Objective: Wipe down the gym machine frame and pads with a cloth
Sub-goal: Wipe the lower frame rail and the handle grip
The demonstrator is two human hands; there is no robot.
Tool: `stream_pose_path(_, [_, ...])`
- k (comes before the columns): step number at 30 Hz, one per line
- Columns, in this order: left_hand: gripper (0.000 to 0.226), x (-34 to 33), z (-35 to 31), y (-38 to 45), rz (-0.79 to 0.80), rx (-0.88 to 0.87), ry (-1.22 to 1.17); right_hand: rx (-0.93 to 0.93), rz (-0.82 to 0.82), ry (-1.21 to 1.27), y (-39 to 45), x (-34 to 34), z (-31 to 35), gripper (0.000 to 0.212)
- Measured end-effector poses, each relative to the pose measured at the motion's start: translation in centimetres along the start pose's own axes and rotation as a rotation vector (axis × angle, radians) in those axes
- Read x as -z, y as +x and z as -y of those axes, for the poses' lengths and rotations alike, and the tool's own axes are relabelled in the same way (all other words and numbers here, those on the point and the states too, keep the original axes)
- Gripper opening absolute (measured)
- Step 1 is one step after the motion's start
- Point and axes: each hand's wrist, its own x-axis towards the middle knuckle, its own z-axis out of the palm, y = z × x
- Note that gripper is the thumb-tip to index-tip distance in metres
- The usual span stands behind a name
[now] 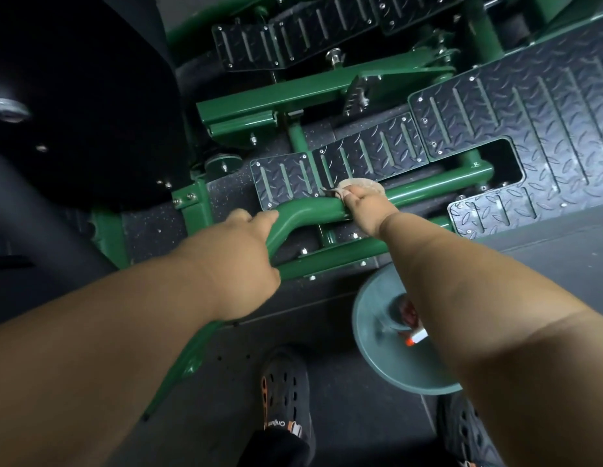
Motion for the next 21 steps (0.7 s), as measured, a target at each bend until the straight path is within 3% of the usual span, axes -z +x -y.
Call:
stream_pose_path(6, [0.097, -2.1, -0.4, 2.1, -0.021, 0.025, 0.054, -0.063, -0.049, -0.213, 2.1, 0.6, -3.5, 0.065])
stream_pose_path(8, [0.097, -2.4, -0.4, 2.2, -0.041, 0.018, 0.096, -0.007, -0.054, -0.168, 1.5, 0.0, -2.7, 0.059])
stream_pose_path(11, [0.097, -2.6, -0.4, 2.3, -0.065, 0.025, 0.152, 0.181, -0.103, 0.245, -0.7, -1.1, -0.1, 0.046])
stream_pose_path(13, [0.099, -2.6, -0.6, 2.5, -0.069, 0.028, 0.186, 0.225, -0.119, 0.327, -1.7, -1.7, 0.2, 0.044])
stream_pose_path(17, [0.107, -2.6, -1.0, 2.8, -0.048, 0.059, 0.235, 0.037, -0.157, -0.015, -0.6, -0.7, -3.6, 0.052])
stream_pose_path(21, [0.106, -2.9, -0.8, 3.0, -0.071, 0.053, 0.298, -0.156, -0.023, -0.48, 2.9, 2.0, -3.7, 0.05])
